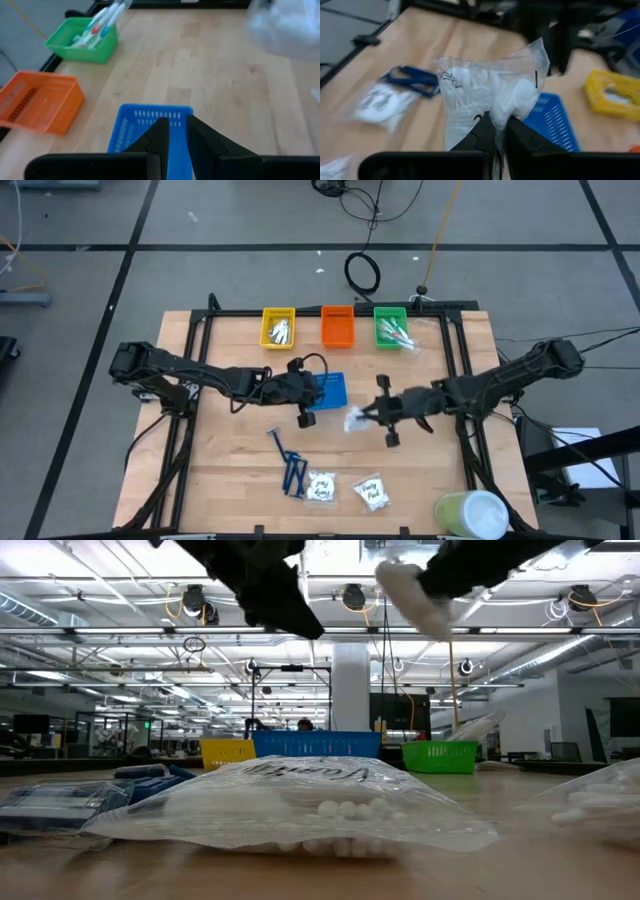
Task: Pick & Place Travel size toiletries
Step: Put the white cotton pack into the blue basket
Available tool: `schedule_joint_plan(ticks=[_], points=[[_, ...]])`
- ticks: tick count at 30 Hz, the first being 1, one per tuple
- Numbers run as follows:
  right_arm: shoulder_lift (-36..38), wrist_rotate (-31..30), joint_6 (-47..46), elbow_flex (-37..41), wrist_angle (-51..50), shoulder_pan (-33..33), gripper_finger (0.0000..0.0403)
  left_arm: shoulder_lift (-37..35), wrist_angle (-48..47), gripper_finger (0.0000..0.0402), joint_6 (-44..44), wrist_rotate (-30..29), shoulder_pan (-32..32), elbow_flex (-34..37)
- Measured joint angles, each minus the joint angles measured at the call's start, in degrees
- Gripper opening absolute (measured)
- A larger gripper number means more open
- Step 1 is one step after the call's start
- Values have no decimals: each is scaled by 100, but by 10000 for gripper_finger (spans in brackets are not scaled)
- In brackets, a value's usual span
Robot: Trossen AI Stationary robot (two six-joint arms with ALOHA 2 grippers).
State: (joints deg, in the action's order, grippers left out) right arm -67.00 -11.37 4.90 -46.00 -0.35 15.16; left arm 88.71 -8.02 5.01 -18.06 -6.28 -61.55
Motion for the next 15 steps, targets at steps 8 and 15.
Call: schedule_joint_plan(ticks=[8, 15], points=[[-1002, 2019, 380, -11, 1914, -1181, 14, -547, 1290, 65, 438, -77, 229, 1299], [-2231, 2019, 484, -2, 3033, -2085, 14, -912, 1662, 65, 741, -347, 161, 1811]])
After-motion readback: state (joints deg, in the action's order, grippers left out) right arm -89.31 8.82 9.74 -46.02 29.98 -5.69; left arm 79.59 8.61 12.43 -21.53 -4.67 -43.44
